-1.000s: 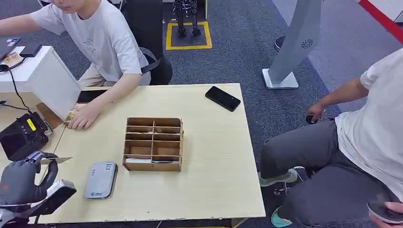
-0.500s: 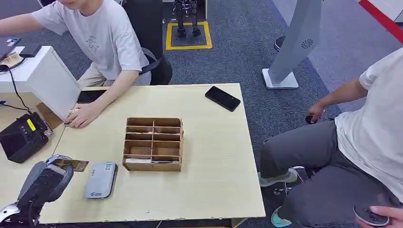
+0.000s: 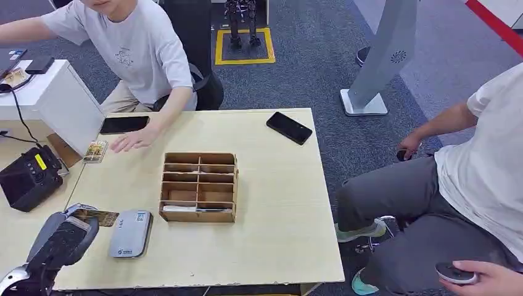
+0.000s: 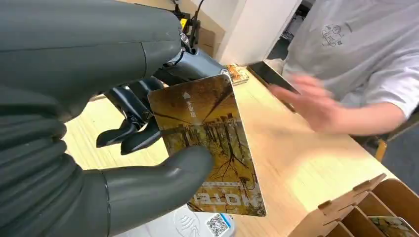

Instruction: Pass the card to the sensor for recognition and then transmit it.

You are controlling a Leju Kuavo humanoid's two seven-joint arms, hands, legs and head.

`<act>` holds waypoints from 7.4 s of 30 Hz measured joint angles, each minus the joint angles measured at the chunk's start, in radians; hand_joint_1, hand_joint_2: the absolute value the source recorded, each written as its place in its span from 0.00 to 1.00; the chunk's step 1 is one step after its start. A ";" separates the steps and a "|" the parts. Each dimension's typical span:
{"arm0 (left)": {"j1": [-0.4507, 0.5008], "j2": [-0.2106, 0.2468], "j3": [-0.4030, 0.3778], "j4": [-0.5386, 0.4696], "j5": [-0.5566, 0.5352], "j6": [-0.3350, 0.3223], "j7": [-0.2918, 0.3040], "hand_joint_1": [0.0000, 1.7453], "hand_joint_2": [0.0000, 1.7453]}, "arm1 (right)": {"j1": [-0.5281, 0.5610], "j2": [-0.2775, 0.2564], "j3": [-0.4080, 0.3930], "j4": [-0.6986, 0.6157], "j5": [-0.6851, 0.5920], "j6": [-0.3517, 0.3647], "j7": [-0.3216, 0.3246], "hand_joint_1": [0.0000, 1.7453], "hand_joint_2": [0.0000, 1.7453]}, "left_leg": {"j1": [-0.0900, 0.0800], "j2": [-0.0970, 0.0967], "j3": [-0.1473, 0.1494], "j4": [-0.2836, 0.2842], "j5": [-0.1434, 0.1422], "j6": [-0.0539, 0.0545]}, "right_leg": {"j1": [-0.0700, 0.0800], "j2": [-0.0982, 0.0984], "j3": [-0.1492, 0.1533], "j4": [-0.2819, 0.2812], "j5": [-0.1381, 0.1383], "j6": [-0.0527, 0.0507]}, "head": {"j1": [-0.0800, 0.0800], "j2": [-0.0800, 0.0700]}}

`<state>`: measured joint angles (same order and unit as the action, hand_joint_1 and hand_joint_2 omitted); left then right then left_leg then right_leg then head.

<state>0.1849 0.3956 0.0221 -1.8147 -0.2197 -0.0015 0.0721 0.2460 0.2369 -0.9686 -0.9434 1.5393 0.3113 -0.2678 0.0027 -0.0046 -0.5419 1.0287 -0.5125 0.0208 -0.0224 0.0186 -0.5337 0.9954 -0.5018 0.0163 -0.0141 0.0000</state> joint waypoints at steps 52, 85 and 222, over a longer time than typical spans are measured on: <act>-0.048 -0.101 -0.130 0.191 -0.491 0.162 0.098 1.00 1.00 | -0.005 0.008 0.027 0.003 0.000 -0.010 0.007 0.00 1.00 | 0.000 0.000 0.000 0.000 0.000 0.000 | 0.000 0.000 0.000 0.000 0.000 0.000 | 0.000 0.000; -0.052 -0.124 -0.143 0.233 -0.523 0.174 0.107 1.00 1.00 | -0.012 0.000 0.045 0.032 0.000 -0.036 0.004 0.00 1.00 | 0.000 0.000 0.000 0.000 0.000 0.000 | 0.000 0.000 0.000 0.000 0.000 0.000 | 0.000 0.000; -0.212 -0.165 -0.208 0.231 -0.105 0.048 0.023 1.00 1.00 | -0.144 -0.207 0.152 0.493 -0.002 -0.325 -0.012 0.00 1.00 | -0.001 -0.005 0.000 0.000 0.004 0.000 | 0.000 -0.004 0.001 0.000 0.002 0.001 | 0.000 0.000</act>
<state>-0.0270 0.2308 -0.1858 -1.5835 -0.3242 0.0465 0.0954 0.1019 0.0298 -0.8167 -0.4505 1.5377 -0.0134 -0.2800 0.0020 -0.0100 -0.5422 1.0290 -0.5086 0.0208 -0.0227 0.0142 -0.5326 0.9954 -0.5000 0.0173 -0.0141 0.0000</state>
